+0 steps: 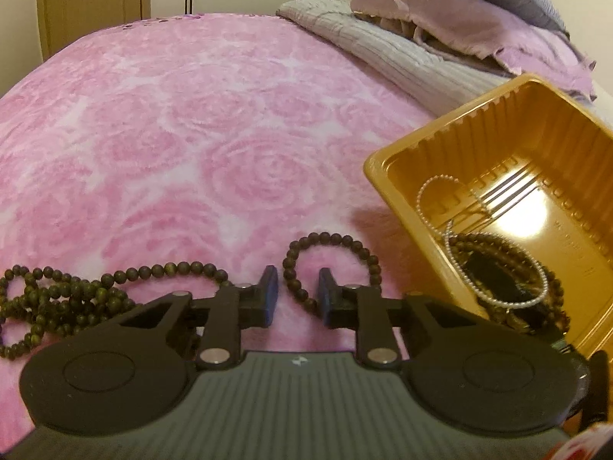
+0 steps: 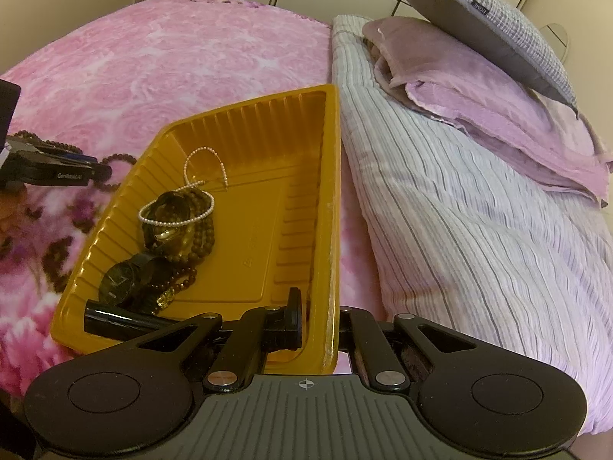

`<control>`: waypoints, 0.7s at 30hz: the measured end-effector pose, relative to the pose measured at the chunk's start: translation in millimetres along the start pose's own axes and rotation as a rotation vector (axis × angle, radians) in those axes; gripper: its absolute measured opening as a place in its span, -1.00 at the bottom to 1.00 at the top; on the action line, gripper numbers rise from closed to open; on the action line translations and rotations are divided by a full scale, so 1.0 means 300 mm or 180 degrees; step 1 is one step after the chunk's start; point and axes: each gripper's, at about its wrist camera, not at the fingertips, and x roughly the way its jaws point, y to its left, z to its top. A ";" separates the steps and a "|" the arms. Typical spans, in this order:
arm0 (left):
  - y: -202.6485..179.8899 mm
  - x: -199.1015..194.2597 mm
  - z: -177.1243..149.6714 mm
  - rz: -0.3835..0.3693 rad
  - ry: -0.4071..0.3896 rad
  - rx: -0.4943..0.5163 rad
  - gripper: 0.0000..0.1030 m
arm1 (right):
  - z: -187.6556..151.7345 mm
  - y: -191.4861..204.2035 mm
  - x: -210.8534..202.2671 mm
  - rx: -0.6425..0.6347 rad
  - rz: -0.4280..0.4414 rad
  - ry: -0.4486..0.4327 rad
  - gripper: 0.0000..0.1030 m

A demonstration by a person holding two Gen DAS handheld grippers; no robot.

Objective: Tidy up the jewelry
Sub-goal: 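Grasp the dark bead bracelet with the left tool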

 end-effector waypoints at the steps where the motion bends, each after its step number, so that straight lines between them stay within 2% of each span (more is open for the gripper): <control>1: -0.001 0.000 0.000 0.0001 0.0010 0.0017 -0.78 | 0.000 -0.001 0.001 0.0004 -0.0001 0.0006 -0.90; 3: -0.003 -0.007 0.000 -0.0005 0.0007 0.0043 -0.87 | -0.003 0.000 0.003 0.0009 -0.0001 0.0006 -0.90; 7: -0.015 -0.067 -0.013 -0.0029 -0.0162 0.0213 -0.88 | -0.003 -0.001 0.003 0.0008 0.0000 0.0003 -0.90; 13: -0.025 -0.203 -0.018 -0.0143 -0.0388 0.0278 -0.89 | -0.007 0.002 -0.002 0.0018 -0.0003 -0.0025 -0.89; 21: -0.028 -0.349 -0.033 -0.0187 -0.0523 0.0355 -0.89 | -0.010 0.006 -0.014 0.0022 0.0002 -0.0055 -0.89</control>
